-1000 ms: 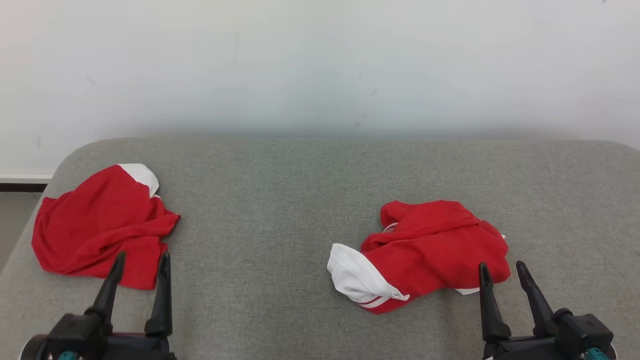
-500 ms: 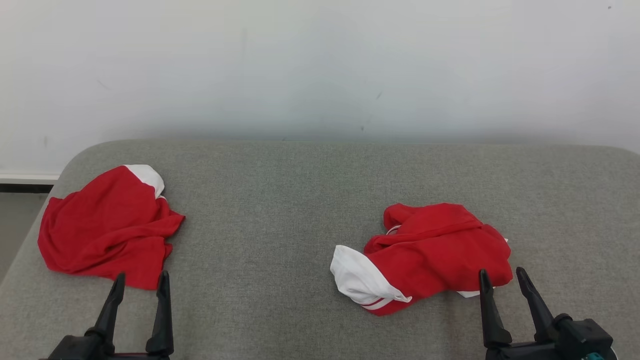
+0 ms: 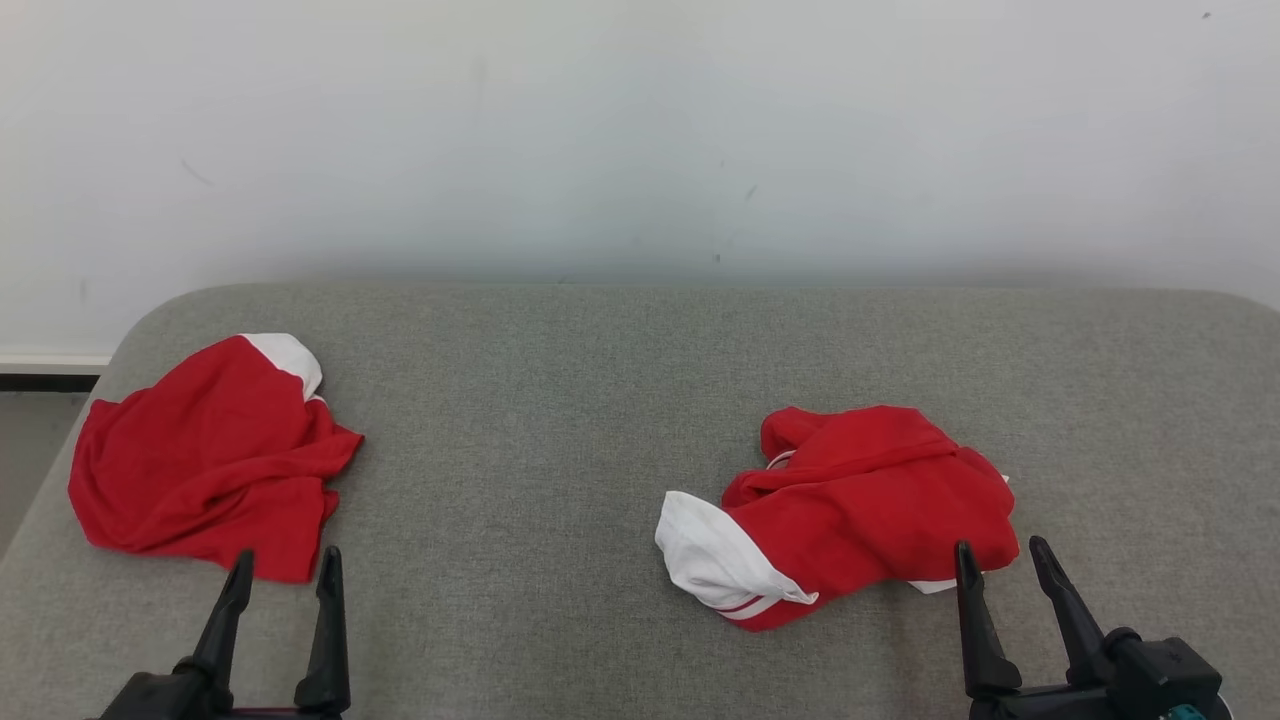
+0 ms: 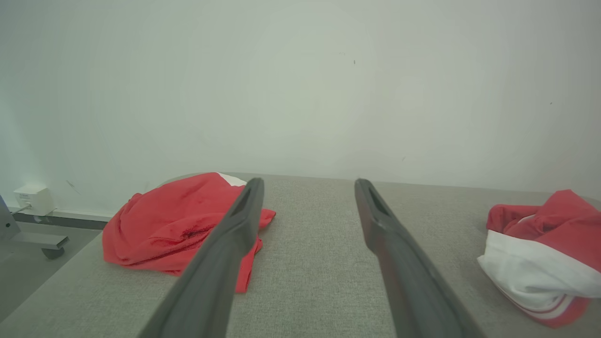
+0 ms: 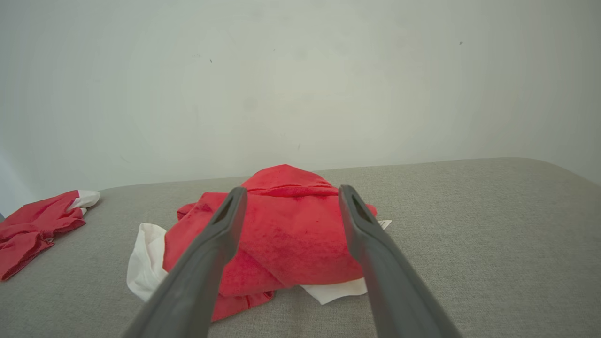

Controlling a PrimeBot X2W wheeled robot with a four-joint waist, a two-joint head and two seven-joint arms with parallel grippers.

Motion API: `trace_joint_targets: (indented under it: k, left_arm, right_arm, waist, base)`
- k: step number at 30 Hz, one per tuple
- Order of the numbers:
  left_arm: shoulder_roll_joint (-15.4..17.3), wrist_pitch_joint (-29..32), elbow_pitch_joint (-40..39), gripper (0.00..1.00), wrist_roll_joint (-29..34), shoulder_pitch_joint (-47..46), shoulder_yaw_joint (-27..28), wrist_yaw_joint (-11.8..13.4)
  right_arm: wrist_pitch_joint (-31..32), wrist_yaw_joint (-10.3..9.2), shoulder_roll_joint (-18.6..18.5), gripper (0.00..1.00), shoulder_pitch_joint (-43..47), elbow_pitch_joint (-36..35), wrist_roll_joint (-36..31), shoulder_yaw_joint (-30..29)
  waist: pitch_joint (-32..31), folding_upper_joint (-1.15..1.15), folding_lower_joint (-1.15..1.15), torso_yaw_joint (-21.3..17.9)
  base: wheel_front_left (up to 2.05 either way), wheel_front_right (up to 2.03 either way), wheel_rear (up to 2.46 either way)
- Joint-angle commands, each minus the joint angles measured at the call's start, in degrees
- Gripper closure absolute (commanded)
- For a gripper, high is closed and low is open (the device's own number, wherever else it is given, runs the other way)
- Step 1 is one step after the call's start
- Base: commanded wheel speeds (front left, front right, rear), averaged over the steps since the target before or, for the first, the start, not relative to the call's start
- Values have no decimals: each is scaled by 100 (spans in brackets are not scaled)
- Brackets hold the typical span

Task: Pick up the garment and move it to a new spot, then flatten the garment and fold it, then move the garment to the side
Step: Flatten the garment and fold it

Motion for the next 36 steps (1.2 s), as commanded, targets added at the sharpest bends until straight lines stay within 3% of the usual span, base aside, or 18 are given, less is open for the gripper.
trace_joint_targets:
  k: [1,9,18,29,36]
  left_arm:
    - [-29,-6,27,0,43,-46,17,-27]
    - [-211,-6,207,0,12,-664,-363,-140]
    - [-308,-6,915,0,-174,-1608,-1238,-186]
    - [-21,100,2361,0,-828,-2535,-2551,-183]
    - [132,184,3217,0,-1179,-2936,-2975,-182]
  right_arm:
    - [6,20,-15,0,28,9,-44,12]
    - [-2,20,-5,0,-41,35,-22,88]
    - [-18,20,-8,0,-159,107,29,125]
    - [-28,20,-65,0,-346,150,72,134]
    - [-38,20,-42,0,-440,162,76,111]
  waist:
    - [3,0,0,-9]
    - [49,0,0,-134]
    - [168,0,0,-537]
    - [377,0,0,-1078]
    - [548,0,0,-1355]
  base:
    - [0,0,0]
    - [0,0,0]
    - [0,0,0]
    - [0,0,0]
    - [0,0,0]
